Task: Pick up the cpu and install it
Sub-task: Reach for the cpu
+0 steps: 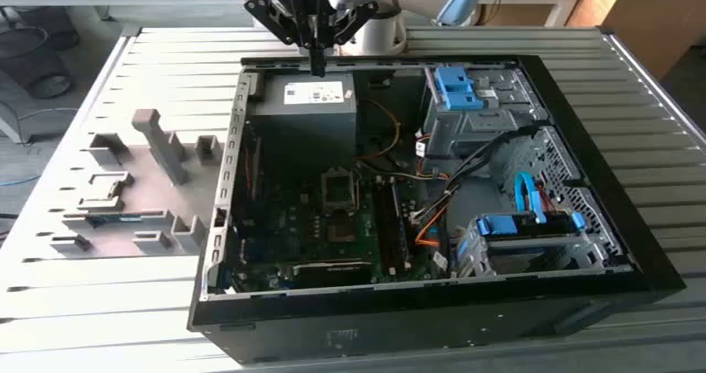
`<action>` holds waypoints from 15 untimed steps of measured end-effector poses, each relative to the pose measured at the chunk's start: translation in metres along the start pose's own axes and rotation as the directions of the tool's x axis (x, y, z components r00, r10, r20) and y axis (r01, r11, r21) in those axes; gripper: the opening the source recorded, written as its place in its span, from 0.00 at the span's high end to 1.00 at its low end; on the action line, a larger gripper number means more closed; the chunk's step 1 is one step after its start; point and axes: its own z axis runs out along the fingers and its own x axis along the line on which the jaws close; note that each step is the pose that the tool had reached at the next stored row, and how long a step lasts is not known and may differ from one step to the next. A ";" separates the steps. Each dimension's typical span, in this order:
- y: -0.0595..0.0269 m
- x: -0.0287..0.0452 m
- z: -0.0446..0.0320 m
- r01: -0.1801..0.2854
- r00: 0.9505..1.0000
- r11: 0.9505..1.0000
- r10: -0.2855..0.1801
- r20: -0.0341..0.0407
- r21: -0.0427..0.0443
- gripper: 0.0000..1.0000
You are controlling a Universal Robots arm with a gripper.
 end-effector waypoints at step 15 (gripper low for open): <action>-0.0011 0.0155 -0.0005 0.000 1.000 1.000 0.000 0.001 0.000 0.90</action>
